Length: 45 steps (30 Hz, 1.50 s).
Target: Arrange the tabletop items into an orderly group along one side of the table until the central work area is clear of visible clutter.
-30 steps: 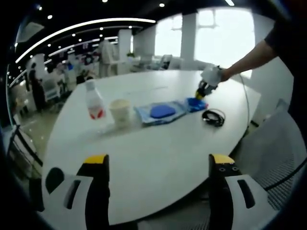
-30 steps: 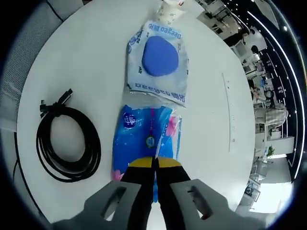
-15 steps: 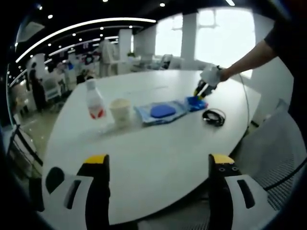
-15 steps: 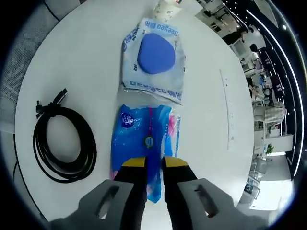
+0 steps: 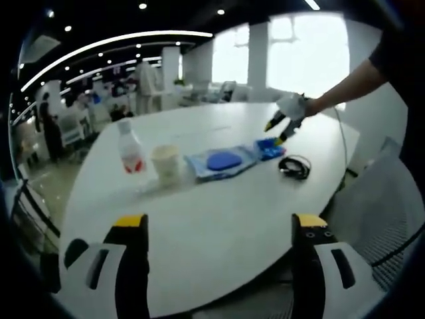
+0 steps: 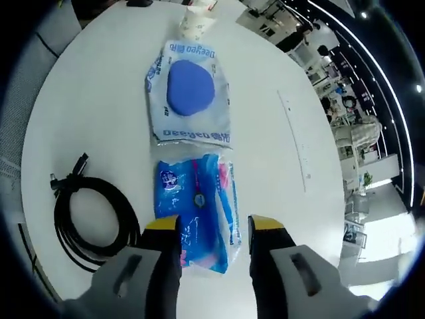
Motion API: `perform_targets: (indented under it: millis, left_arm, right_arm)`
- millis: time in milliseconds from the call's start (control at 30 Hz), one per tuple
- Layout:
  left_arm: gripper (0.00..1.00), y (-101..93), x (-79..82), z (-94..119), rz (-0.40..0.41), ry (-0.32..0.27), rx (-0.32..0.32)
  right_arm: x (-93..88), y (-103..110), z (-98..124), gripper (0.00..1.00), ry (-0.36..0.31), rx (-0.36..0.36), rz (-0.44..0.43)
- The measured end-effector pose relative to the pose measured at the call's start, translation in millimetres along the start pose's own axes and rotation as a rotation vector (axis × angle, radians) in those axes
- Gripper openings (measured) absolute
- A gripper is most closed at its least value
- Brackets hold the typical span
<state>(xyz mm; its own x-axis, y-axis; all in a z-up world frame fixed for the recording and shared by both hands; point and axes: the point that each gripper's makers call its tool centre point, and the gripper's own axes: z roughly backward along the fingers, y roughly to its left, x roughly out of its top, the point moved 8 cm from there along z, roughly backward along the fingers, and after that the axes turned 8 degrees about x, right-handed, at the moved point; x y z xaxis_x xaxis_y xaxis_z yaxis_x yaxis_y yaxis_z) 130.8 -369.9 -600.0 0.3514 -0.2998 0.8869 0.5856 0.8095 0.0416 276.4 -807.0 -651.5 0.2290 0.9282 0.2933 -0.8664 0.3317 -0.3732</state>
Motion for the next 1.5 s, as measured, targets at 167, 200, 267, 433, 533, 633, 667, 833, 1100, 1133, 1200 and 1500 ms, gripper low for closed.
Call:
perform_targets:
  millis: [167,200,267,433,533,633,667,833,1100,1133,1200,1500]
  left_arm:
    - [0.93,-0.4,1.2,0.3,-0.001,-0.009,-0.001]
    - [0.94,-1.4,2.0,0.4,-0.002,-0.016,-0.008]
    - [0.95,-1.5,2.4,0.8,-0.010,-0.019,-0.005]
    - [1.00,-2.4,3.8,1.5,-0.009,-0.029,-0.009]
    - [1.00,-3.5,5.4,2.7,0.012,-0.042,-0.019]
    - [1.00,-3.6,5.6,2.9,0.018,-0.043,-0.020]
    - [1.00,-3.9,6.0,3.0,0.020,-0.046,-0.021]
    - [1.00,-5.3,5.9,3.3,0.025,-0.042,-0.027]
    - [1.00,-4.4,4.5,2.0,0.060,-0.020,-0.025]
    - [1.00,-4.2,4.1,1.8,0.062,-0.017,-0.025]
    - [1.00,-4.8,2.7,1.1,0.059,0.003,-0.030]
    - [1.00,-1.8,12.0,-7.1,0.022,0.017,-0.046]
  right_arm:
    - [5.0,10.4,13.6,0.51,-0.054,-0.039,-0.106]
    - [5.5,12.5,15.4,0.52,-0.063,-0.045,-0.123]
    - [6.3,17.0,18.7,0.53,-0.078,-0.056,-0.147]
    - [6.6,33.1,27.1,0.59,-0.163,-0.118,-0.296]
    - [9.2,41.3,34.5,0.61,-0.226,-0.172,-0.376]
    - [12.5,54.6,38.2,0.63,-0.275,-0.192,-0.452]
    - [13.3,58.4,38.8,0.64,-0.287,-0.198,-0.470]
    - [19.4,82.5,33.9,0.66,-0.352,-0.194,-0.575]
    - [27.2,108.0,22.5,0.65,-0.390,-0.189,-0.706]
    - [27.6,109.7,22.1,0.65,-0.390,-0.191,-0.714]
    - [27.2,115.3,20.6,0.65,-0.394,-0.191,-0.772]
    - [23.7,136.1,15.1,0.57,-0.375,-0.192,-0.839]
